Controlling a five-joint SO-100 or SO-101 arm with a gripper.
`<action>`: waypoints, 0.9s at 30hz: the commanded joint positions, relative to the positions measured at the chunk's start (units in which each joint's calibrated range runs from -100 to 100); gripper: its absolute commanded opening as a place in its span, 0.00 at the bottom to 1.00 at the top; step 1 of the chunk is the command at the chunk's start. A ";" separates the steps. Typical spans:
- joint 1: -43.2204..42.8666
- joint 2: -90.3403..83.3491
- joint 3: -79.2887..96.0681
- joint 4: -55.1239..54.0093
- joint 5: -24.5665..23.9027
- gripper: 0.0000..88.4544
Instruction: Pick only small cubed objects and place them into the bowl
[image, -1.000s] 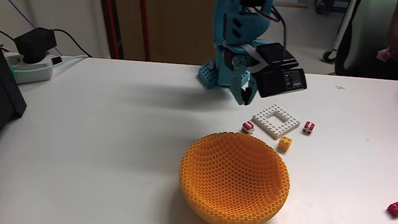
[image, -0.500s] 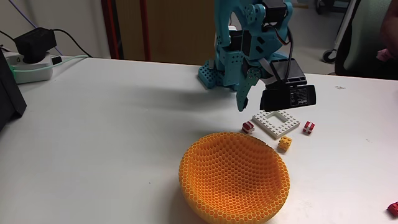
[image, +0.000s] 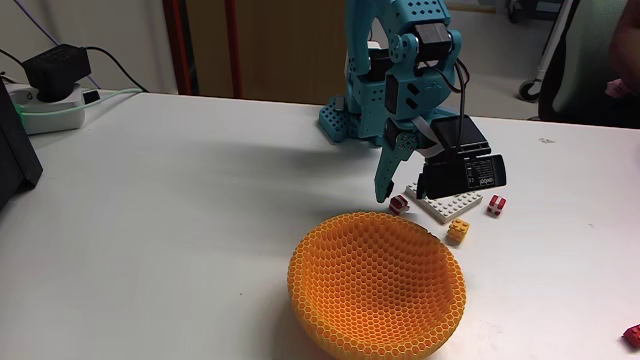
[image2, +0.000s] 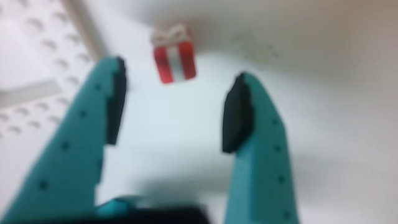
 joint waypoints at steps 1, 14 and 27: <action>0.61 0.10 1.79 -4.54 0.20 0.32; 1.64 5.12 4.58 -12.01 1.27 0.17; 3.22 4.64 -9.57 1.71 3.03 0.00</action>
